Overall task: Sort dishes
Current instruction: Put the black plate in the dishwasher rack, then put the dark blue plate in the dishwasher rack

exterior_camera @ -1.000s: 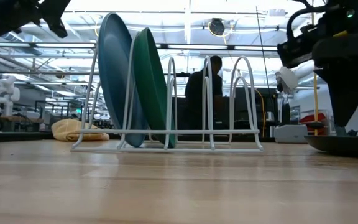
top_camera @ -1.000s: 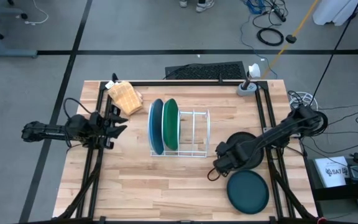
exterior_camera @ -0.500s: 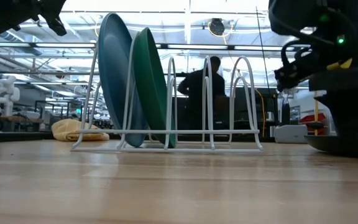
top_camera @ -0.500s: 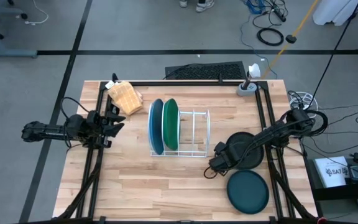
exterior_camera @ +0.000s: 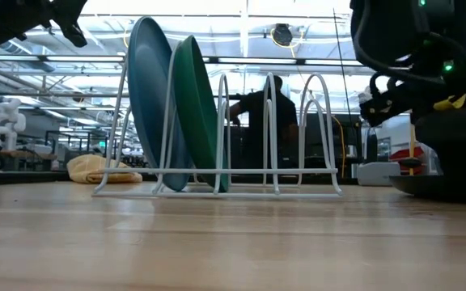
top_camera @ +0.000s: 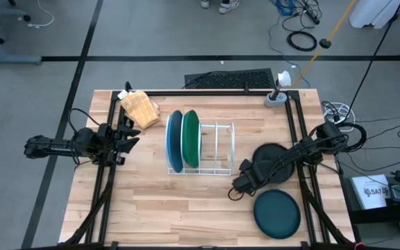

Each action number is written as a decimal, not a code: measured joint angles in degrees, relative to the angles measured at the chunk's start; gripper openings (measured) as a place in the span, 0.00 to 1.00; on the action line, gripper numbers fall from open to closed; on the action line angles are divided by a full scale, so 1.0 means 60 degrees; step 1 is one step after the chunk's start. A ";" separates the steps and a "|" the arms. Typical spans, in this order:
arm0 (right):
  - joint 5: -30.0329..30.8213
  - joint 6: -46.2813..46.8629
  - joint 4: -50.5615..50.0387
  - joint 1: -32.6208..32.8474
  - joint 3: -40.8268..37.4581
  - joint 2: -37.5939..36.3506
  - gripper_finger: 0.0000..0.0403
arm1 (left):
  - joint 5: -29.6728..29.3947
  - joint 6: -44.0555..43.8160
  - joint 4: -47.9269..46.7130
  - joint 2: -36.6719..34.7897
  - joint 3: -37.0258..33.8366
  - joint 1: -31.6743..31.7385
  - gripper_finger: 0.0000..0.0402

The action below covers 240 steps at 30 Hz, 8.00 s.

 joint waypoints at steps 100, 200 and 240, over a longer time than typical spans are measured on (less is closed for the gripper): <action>0.6187 -0.7054 1.8939 -0.0372 -0.2459 -0.1496 0.40 | -0.0219 0.0066 -0.0004 0.0000 0.0000 0.0001 0.33; -0.1877 0.5433 -0.0060 0.3402 0.4077 0.2056 0.46 | -0.0224 0.0000 -0.0157 0.0001 0.0002 0.0000 0.33; 0.6890 0.1167 -0.1562 0.3005 0.8320 0.0880 0.00 | -0.0288 0.0022 -0.0157 0.0004 0.0004 0.0002 0.33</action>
